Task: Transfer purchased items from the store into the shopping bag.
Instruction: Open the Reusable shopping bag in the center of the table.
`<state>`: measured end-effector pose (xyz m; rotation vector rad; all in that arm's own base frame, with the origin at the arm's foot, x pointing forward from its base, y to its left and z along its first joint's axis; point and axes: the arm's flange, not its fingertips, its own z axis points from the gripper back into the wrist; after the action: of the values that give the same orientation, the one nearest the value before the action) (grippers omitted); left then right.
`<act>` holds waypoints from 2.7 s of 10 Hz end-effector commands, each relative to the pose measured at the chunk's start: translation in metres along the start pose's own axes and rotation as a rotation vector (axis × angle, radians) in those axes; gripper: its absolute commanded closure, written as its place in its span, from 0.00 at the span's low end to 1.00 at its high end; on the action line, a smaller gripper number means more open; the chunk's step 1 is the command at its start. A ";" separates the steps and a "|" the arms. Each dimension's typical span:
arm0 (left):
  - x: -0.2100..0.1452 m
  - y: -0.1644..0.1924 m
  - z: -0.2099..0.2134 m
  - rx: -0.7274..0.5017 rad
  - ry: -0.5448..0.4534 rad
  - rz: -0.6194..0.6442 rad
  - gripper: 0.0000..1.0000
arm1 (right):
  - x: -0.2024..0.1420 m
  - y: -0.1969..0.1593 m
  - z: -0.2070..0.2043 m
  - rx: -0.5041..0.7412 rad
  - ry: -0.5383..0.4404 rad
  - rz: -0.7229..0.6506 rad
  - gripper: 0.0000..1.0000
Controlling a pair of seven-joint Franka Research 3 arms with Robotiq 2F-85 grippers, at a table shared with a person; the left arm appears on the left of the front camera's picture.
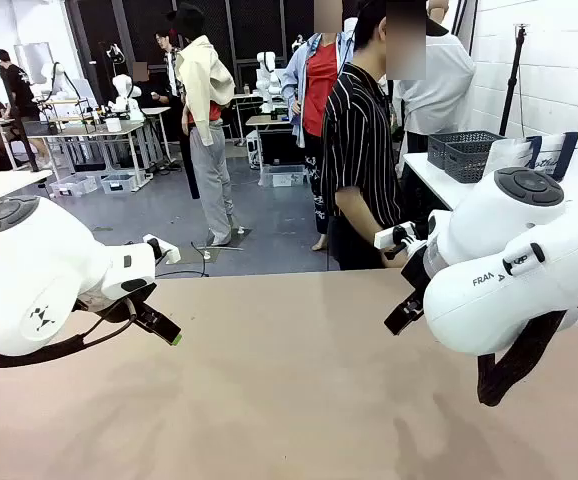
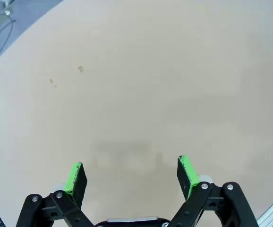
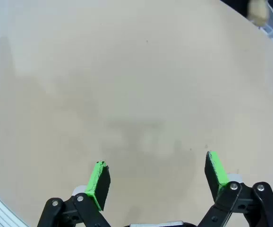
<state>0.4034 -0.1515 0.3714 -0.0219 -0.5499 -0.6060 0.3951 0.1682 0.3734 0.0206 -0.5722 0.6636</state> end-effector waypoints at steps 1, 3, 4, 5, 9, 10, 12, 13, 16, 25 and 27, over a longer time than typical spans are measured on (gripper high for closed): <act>0.000 0.000 0.000 0.000 0.000 0.000 0.00 | 0.000 0.000 0.000 0.000 0.000 0.000 0.00; 0.000 0.000 0.000 0.000 0.000 0.000 0.00 | 0.000 0.000 0.000 0.000 0.000 0.000 0.00; 0.000 0.000 0.000 0.000 0.000 0.000 0.00 | 0.000 0.000 0.000 0.000 0.000 0.000 0.00; 0.000 0.000 0.000 0.000 0.000 0.000 0.00 | 0.000 0.000 0.000 0.000 0.000 0.000 0.00; 0.000 0.000 0.000 0.000 0.000 0.000 0.00 | 0.000 0.000 0.000 0.000 0.000 0.000 0.00; 0.000 -0.001 0.000 -0.001 0.000 -0.003 0.00 | 0.000 0.000 0.000 0.000 0.000 0.002 0.00; 0.029 0.032 0.067 0.197 -0.236 -0.006 0.00 | 0.021 -0.023 0.055 -0.199 -0.198 -0.026 0.00; 0.029 0.051 0.110 0.292 -0.313 0.004 0.00 | 0.023 -0.043 0.084 -0.282 -0.284 -0.072 0.00; -0.017 0.135 0.167 0.465 -0.307 0.136 0.00 | -0.012 -0.165 0.137 -0.432 -0.339 -0.358 0.00; -0.114 0.250 0.162 0.463 -0.122 0.482 0.00 | -0.115 -0.274 0.144 -0.500 -0.239 -0.615 0.00; -0.114 0.250 0.162 0.463 -0.122 0.482 0.00 | -0.115 -0.274 0.144 -0.500 -0.239 -0.615 0.00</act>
<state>0.3835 0.1460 0.4882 0.2344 -0.7614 0.0096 0.4108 -0.1399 0.4854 -0.2003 -0.9114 -0.0892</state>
